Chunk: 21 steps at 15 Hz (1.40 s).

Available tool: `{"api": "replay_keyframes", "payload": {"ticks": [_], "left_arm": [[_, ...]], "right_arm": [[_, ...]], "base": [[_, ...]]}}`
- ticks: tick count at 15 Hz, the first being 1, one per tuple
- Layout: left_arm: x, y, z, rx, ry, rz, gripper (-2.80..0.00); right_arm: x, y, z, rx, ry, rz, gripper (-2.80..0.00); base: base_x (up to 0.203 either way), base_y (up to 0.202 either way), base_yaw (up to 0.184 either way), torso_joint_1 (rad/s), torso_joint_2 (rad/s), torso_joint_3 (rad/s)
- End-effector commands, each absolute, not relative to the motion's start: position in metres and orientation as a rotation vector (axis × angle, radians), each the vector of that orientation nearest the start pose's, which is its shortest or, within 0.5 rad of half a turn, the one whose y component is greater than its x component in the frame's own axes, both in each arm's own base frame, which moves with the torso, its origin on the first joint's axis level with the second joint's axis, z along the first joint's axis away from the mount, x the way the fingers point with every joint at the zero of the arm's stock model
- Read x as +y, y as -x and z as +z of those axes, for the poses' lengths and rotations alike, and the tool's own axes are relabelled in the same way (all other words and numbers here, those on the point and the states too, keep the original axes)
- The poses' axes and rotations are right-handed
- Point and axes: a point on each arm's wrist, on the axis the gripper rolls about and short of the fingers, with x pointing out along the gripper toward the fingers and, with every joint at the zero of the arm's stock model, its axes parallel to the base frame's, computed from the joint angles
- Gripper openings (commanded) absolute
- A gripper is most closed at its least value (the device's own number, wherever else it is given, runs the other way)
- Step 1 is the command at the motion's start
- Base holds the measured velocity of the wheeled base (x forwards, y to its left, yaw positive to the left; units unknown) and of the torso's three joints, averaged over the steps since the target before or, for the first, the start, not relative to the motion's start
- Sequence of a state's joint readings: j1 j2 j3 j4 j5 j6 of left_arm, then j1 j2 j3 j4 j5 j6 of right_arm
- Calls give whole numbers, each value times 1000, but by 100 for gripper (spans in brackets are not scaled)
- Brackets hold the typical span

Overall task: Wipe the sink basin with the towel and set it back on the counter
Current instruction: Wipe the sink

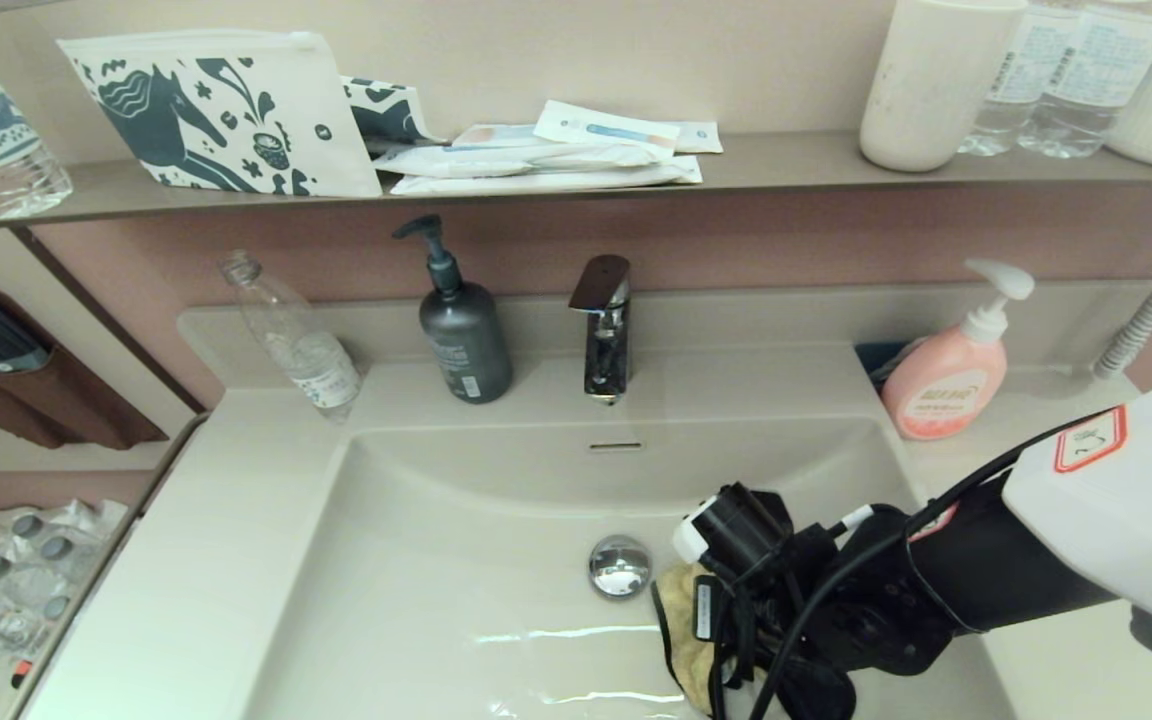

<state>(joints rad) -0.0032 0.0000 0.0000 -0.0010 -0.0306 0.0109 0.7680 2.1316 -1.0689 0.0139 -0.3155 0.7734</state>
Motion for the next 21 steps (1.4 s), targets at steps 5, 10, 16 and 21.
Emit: {"api": "replay_keyframes", "payload": {"ticks": [5, 10, 16, 21], "left_arm": [[-1, 23, 76, 0, -11, -34, -280], [-1, 23, 76, 0, -11, -34, -280], [-1, 23, 76, 0, -11, -34, -280], [-1, 23, 76, 0, -11, -34, -280]], "right_arm": [[283, -255, 30, 1014, -113, 110, -280], [315, -263, 43, 980, -177, 221, -280], [355, -270, 38, 952, -206, 314, -280], [381, -279, 57, 922, -264, 404, -280]], "base": [[0, 0, 0, 0, 0, 0], [0, 0, 0, 0, 0, 0], [0, 0, 0, 0, 0, 0], [0, 0, 0, 0, 0, 0]]}}
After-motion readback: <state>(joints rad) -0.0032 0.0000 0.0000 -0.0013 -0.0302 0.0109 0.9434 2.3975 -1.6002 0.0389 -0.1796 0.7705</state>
